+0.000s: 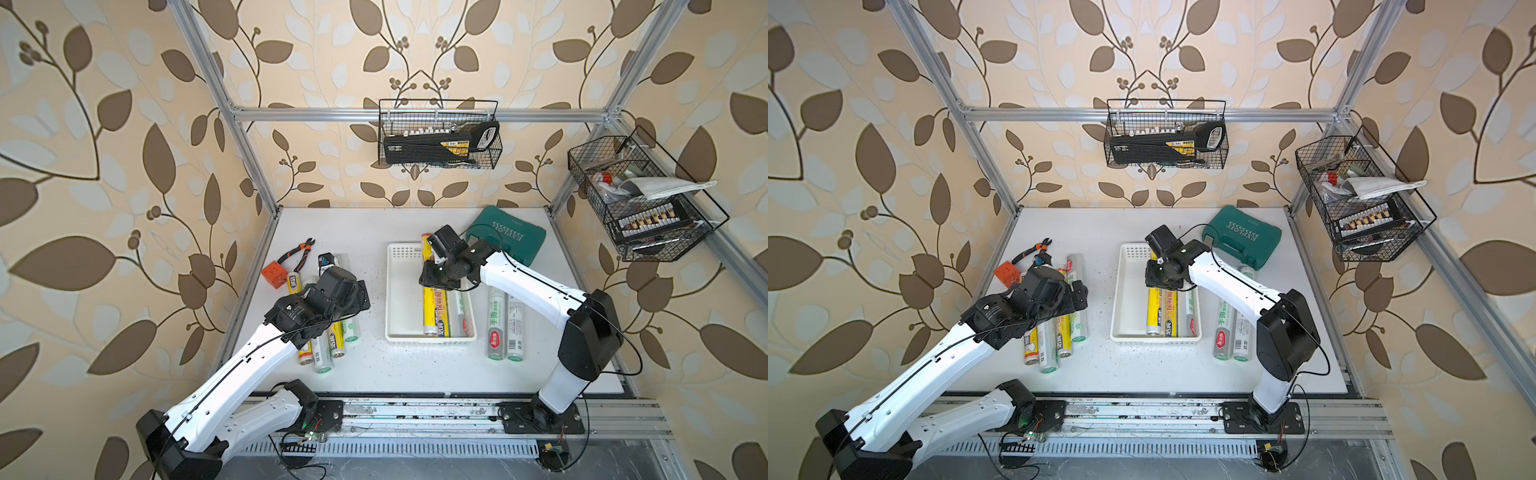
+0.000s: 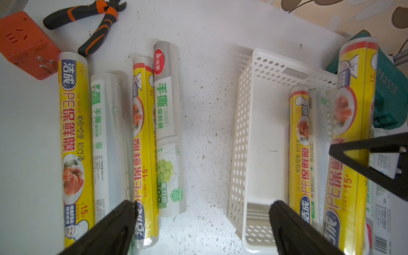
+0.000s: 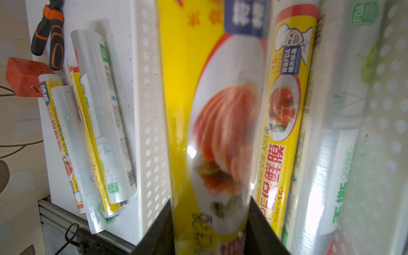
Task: Put the plastic wrap into the basket
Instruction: Place the plastic wrap in the basket.
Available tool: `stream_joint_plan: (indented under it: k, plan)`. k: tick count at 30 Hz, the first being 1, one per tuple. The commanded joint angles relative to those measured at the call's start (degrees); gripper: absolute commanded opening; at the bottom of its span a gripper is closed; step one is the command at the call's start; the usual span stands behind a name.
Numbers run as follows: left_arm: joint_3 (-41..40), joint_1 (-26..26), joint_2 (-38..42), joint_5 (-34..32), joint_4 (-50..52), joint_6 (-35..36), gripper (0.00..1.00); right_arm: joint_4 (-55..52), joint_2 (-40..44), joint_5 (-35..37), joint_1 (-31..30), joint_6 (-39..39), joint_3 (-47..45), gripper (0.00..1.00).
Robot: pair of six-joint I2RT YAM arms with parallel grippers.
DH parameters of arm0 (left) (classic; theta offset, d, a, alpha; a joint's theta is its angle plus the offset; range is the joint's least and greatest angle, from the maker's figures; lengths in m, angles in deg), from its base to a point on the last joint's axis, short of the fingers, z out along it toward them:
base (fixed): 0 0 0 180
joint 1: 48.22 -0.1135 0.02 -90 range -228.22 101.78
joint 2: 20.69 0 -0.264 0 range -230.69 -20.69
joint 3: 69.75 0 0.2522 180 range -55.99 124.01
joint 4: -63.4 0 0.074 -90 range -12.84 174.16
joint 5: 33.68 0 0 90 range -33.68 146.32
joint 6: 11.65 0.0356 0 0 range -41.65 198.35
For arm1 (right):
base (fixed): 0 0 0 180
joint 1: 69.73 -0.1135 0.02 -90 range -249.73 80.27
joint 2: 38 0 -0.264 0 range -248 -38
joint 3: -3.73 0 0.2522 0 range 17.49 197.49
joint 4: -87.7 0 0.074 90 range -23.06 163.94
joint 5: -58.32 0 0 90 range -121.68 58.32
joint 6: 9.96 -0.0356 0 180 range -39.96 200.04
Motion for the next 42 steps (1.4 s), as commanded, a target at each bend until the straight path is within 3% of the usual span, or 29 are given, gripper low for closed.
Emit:
stream_joint_plan:
  k: [1, 23, 30, 42]
  plan:
    - [-0.42, -0.68, 0.62, -1.78, 0.24, 0.19, 0.99, 1.76, -1.48, 1.2, -1.04, -1.89, -1.06, 0.43]
    - [-1.59, -0.64, -0.83, -0.69, -0.96, -0.44, 0.99, -4.47, -11.97, 9.57, -2.82, -1.47, 3.49, 0.44]
    - [-1.89, -0.69, -0.91, -0.77, -1.1, 0.0, 0.99, -7.0, -11.8, 14.8, -4.2, -4.16, 5.05, 0.43]
    - [-2.46, -0.69, -0.48, -1.1, -1.09, 0.17, 0.99, -4.22, -13.72, 17.57, -4.36, -5.85, 5.2, 0.43]
